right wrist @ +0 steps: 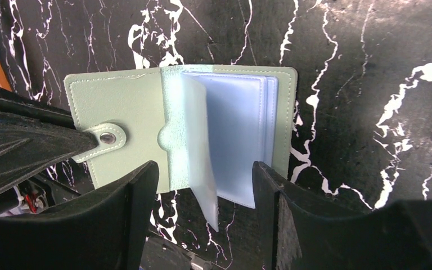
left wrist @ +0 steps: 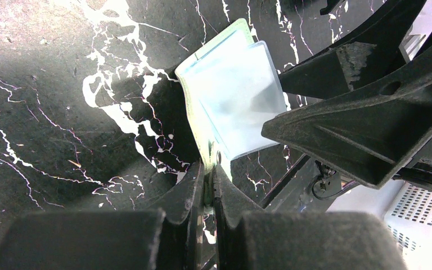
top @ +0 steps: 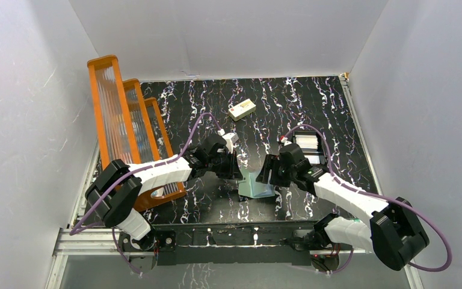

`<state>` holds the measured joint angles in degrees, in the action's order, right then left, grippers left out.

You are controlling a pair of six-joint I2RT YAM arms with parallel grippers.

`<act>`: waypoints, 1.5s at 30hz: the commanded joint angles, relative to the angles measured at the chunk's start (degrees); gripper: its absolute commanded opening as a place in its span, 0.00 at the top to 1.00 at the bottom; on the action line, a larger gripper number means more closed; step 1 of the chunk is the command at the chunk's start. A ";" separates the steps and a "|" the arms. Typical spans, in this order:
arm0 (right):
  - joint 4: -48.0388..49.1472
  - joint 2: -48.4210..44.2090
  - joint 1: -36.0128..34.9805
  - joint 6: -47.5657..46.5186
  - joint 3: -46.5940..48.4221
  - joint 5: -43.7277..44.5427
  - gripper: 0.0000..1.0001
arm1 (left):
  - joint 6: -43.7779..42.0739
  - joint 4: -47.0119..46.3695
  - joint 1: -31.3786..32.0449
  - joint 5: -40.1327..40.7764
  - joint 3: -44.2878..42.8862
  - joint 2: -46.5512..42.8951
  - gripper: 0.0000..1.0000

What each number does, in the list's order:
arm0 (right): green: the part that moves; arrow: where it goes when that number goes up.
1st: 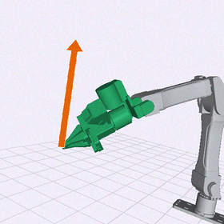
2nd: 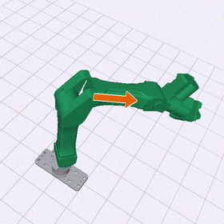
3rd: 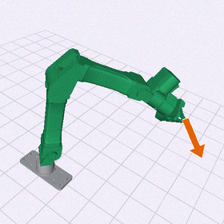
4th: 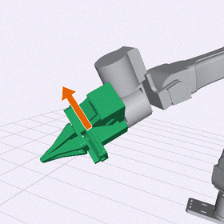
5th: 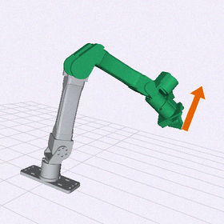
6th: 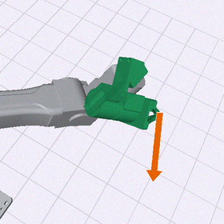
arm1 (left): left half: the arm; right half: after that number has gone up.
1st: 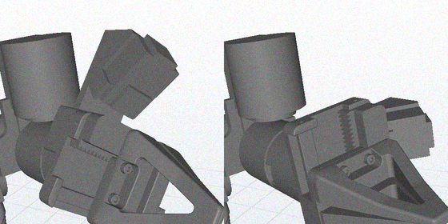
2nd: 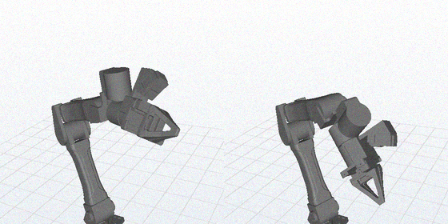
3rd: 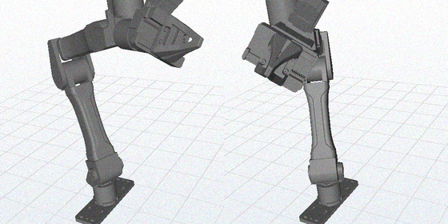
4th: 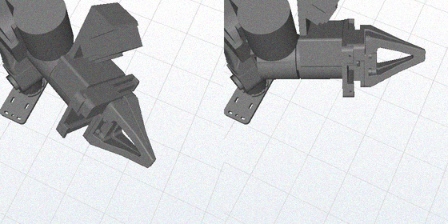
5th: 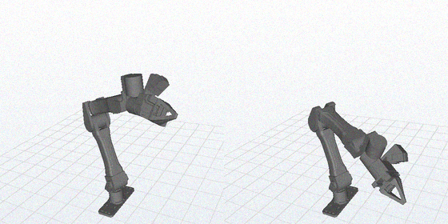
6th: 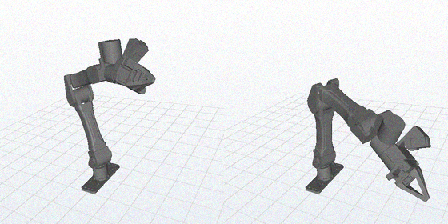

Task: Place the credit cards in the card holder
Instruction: Open the card holder at the center of the board.

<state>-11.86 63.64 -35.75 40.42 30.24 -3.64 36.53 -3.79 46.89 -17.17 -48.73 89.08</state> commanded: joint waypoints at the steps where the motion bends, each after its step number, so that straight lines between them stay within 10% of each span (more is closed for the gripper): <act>1: 4.52 1.05 -0.28 -0.08 1.51 -2.98 0.29 | -0.49 -0.25 0.04 -0.50 -0.80 -0.98 1.00; 8: 19.18 1.53 -0.26 3.19 -2.70 -14.77 0.30 | 0.16 -0.13 -0.04 -0.42 -0.82 -0.45 0.98; 16: 35.23 3.89 -0.24 8.08 -8.72 -21.41 0.47 | 5.07 -2.93 -0.48 -2.52 -0.14 -2.79 0.56; 23: 41.91 6.54 -0.25 10.41 -12.28 -23.04 0.56 | 10.84 -11.93 -4.15 -6.24 5.66 -4.84 0.39; 45: 39.99 9.32 -0.22 8.72 -11.70 -22.01 0.57 | 3.22 -7.10 -3.69 -7.13 -0.50 4.96 0.37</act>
<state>27.11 72.38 -35.77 50.39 17.34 -25.65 41.65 -11.70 42.74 -23.51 -46.89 92.82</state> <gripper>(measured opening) 0.426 0.638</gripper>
